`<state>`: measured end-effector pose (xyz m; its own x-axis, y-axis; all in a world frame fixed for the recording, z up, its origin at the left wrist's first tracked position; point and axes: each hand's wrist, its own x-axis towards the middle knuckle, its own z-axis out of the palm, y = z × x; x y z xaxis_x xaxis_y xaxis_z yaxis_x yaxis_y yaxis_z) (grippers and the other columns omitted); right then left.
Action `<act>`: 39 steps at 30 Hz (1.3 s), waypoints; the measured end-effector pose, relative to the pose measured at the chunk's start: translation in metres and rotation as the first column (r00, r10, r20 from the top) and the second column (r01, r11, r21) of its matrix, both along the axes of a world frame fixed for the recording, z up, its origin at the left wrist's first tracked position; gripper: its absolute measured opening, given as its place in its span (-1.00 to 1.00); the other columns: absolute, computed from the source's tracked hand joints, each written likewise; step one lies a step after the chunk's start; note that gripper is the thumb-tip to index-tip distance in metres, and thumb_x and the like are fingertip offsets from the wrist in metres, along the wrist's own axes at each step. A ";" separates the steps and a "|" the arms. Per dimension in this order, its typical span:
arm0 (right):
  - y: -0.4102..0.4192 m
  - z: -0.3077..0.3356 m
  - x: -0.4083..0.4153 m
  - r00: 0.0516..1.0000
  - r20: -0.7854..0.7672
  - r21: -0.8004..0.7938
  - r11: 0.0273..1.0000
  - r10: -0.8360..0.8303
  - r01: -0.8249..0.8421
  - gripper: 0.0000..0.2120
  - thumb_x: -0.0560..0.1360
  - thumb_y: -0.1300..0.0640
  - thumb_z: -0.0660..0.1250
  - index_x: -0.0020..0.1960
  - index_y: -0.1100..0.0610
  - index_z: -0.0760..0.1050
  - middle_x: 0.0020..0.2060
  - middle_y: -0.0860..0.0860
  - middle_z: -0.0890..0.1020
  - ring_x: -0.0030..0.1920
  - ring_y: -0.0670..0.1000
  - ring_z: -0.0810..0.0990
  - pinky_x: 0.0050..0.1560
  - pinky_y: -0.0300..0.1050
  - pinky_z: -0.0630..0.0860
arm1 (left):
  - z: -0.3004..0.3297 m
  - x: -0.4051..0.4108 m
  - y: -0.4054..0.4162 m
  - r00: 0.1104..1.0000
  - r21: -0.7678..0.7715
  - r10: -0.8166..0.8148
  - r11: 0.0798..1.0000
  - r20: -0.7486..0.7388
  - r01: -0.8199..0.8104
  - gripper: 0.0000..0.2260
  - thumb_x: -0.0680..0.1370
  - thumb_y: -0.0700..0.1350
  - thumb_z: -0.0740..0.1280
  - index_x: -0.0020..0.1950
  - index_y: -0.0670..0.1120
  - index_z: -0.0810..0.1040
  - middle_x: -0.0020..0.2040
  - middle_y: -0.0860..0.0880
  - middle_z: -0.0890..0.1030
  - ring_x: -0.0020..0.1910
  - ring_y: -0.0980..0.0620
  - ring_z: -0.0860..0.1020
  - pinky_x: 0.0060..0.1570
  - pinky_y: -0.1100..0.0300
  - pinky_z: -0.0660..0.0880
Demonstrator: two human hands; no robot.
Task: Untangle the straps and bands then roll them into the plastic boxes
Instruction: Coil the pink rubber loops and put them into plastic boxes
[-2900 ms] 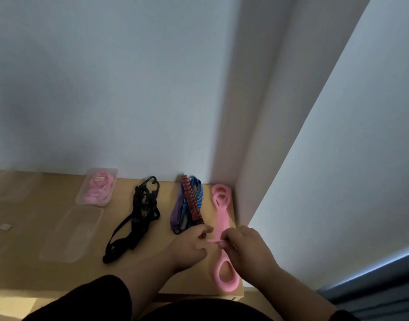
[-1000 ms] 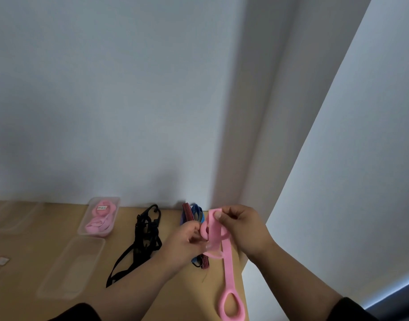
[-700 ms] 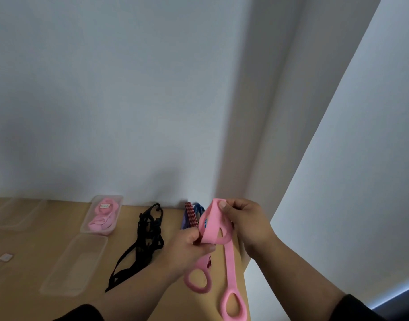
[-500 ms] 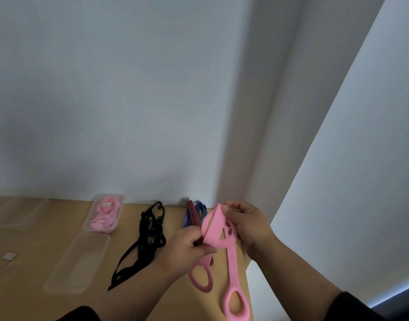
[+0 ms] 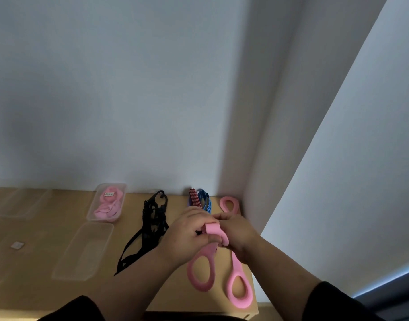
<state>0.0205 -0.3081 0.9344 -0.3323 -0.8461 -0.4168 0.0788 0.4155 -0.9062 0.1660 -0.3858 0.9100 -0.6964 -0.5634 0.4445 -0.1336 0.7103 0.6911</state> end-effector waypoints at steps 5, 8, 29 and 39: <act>0.010 -0.007 0.002 0.992 0.025 0.058 0.990 0.126 -0.128 -0.87 0.51 0.22 0.33 -0.12 0.17 0.67 -0.25 0.11 0.69 -0.27 0.07 0.60 -0.17 -0.05 0.57 | 0.011 0.004 -0.001 0.990 0.189 0.055 0.979 0.127 -0.079 -0.86 0.42 -0.02 0.53 -0.07 0.01 0.67 -0.22 0.13 0.60 -0.17 0.17 0.54 -0.21 0.36 0.41; 0.011 -0.011 0.001 0.989 -0.135 -0.100 0.992 0.062 -0.076 -0.76 0.62 0.12 0.26 -0.14 0.08 0.66 -0.26 0.00 0.67 -0.23 -0.04 0.58 -0.10 -0.05 0.52 | 0.014 0.006 -0.001 0.992 0.386 0.035 0.919 0.122 -0.080 -0.88 0.43 -0.11 0.54 -0.10 0.06 0.66 -0.19 0.00 0.64 -0.27 0.14 0.56 -0.26 0.25 0.48; 0.013 -0.007 0.001 0.966 -0.249 -0.405 0.913 -0.070 -0.038 -0.85 0.54 0.26 0.41 -0.15 0.06 0.64 -0.30 0.00 0.62 -0.27 0.02 0.58 -0.16 -0.04 0.55 | 0.021 0.012 -0.007 0.968 0.542 -0.089 0.839 0.233 -0.053 -0.88 0.51 -0.16 0.45 0.04 -0.05 0.63 -0.08 -0.10 0.69 -0.12 0.01 0.68 -0.09 0.01 0.65; 0.007 0.010 0.001 0.861 -0.509 -0.254 0.951 0.025 -0.177 -0.89 0.52 0.14 0.45 -0.14 -0.05 0.64 -0.23 -0.11 0.65 -0.18 -0.14 0.62 -0.11 -0.15 0.57 | 0.015 0.016 0.006 0.987 0.626 -0.067 0.779 0.143 -0.037 -0.74 0.40 -0.10 0.49 0.08 0.00 0.61 -0.07 -0.07 0.68 -0.06 -0.03 0.65 -0.02 0.01 0.58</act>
